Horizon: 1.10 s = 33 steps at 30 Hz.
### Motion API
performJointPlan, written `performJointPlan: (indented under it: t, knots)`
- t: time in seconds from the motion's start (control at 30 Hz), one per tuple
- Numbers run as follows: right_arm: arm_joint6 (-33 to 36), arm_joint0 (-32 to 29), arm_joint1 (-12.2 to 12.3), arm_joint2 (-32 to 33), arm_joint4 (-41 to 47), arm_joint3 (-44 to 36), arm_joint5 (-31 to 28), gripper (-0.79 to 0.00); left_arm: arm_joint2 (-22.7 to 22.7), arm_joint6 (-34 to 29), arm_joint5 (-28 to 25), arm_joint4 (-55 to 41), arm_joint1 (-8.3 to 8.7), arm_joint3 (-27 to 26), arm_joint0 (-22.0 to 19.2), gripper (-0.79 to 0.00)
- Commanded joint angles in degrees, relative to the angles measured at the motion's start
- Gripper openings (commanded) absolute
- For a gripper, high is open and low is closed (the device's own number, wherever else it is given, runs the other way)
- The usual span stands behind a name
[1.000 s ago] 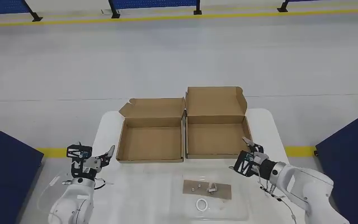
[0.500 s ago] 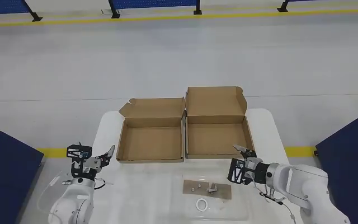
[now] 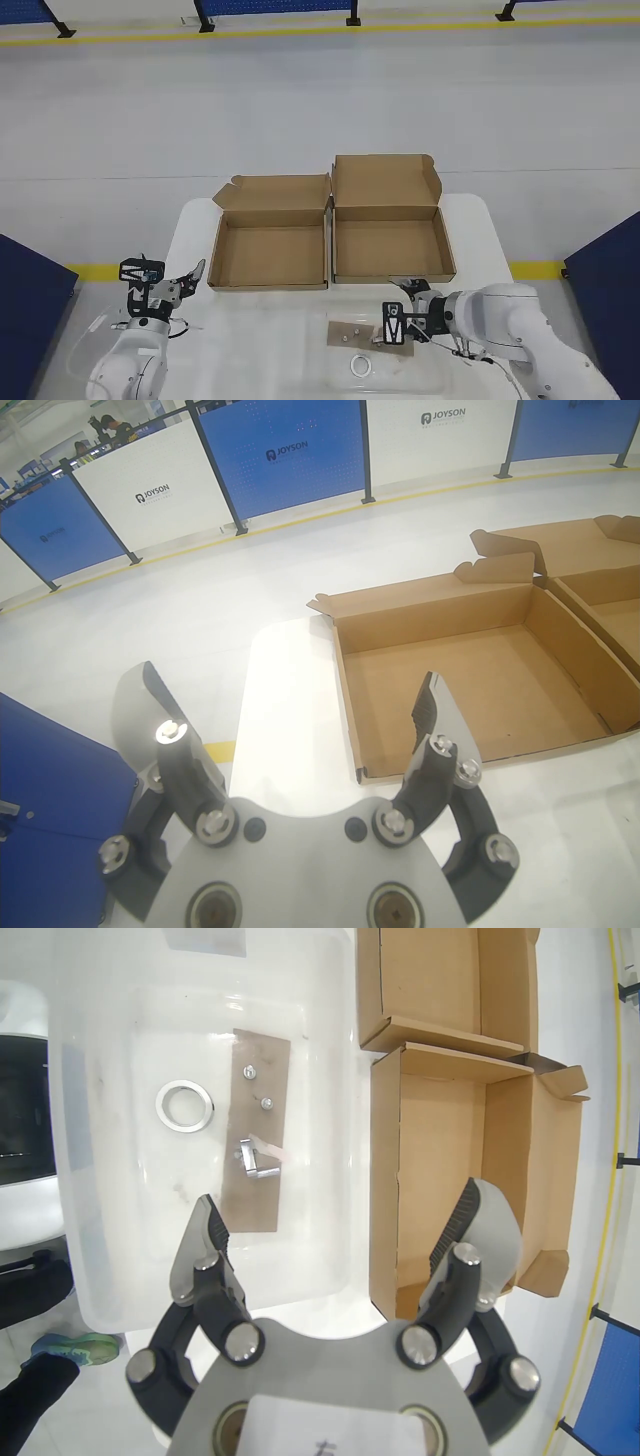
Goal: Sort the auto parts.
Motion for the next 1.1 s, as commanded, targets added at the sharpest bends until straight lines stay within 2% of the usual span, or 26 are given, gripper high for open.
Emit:
performJointPlan:
  t: [0.0,0.13,0.3,0.5,0.77,1.07]
  knots:
    - [0.07,-0.03,-0.03,0.05,0.03,-0.05,0.0,0.0,0.0,0.0,0.0,0.0,0.0,0.0,0.0,0.0]
    - [0.04,-0.14,0.1,-1.53,-0.72,-0.94,0.0,0.0,0.0,0.0,0.0,0.0,0.0,0.0,0.0,0.0]
    - [0.06,3.09,1.34,-5.98,0.57,0.62,0.0,0.0,0.0,0.0,0.0,0.0,0.0,0.0,0.0,0.0]
    - [0.08,10.05,4.89,-15.34,-0.1,5.37,0.0,0.0,0.0,0.0,0.0,0.0,0.0,0.0,0.0,0.0]
    - [4.17,21.54,9.8,-28.23,9.36,7.37,4.09,0.0,0.0,0.0,0.0,0.0,0.0,0.0,0.0,0.0]
    - [4.17,21.54,9.8,-28.23,9.36,7.37,4.09,0.0,0.0,0.0,0.0,0.0,0.0,0.0,0.0,0.0]
